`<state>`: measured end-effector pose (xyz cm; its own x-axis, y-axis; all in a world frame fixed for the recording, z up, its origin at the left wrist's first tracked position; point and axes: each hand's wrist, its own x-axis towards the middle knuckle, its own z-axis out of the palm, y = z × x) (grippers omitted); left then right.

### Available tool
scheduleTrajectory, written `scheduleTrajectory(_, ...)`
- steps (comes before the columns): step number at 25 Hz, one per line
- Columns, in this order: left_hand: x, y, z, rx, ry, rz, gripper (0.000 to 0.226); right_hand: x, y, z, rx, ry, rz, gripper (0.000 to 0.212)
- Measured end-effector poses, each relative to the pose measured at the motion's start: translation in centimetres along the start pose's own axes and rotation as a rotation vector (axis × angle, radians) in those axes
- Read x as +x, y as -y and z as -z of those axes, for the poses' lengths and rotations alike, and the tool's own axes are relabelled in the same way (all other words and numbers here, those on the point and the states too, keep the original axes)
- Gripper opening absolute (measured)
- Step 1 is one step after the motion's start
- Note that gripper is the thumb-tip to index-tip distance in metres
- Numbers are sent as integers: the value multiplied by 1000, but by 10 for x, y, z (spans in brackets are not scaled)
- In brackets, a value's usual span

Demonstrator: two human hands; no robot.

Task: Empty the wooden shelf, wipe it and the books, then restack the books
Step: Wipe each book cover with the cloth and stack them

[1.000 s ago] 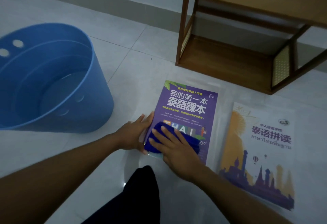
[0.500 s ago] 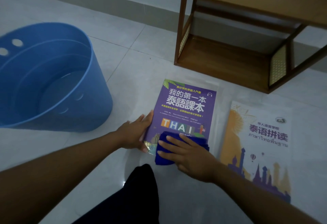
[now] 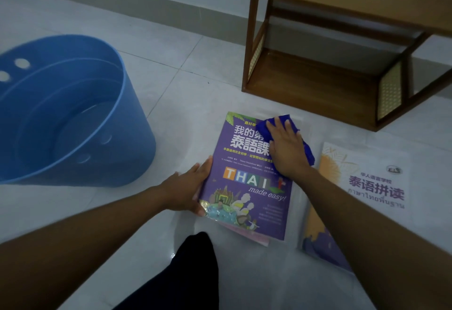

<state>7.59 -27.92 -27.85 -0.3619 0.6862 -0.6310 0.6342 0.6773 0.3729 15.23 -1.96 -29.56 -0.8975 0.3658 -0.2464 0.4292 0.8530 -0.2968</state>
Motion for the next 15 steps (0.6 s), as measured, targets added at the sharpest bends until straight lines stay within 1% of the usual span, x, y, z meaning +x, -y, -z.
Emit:
scheduleTrajectory(1,0,0,0,-1,6,-3,130,-6,4,-3,-28,6,29,58)
scheduleTrajectory(4,-1,-3,1,10,3,-9,129,-29,-6,-6,-101,63,276,63)
scheduleTrajectory(5,-1,-3,1,5,6,-8,128,-29,-15,-2,-89,83,305,65)
scheduleTrajectory(6,0,-1,2,-10,17,-4,128,-26,-22,2,-67,77,279,68)
scheduleTrajectory(8,1,-1,3,-41,38,4,127,-23,-29,7,8,13,127,74)
scheduleTrajectory(9,1,-3,5,-48,5,5,121,-22,-26,9,56,-20,52,74)
scheduleTrajectory(10,1,-6,7,-61,-92,12,106,-24,-21,12,105,-56,-2,73)
scheduleTrajectory(12,2,-17,11,-158,-406,97,66,-35,-8,17,187,-153,-65,73)
scheduleTrajectory(13,4,-23,11,-235,-522,162,56,-43,-2,20,207,-193,-71,75)
scheduleTrajectory(14,7,-29,11,-310,-566,217,56,-53,4,21,210,-205,-67,78)
scheduleTrajectory(15,9,-34,10,-360,-549,254,61,-65,9,20,204,-188,-57,80)
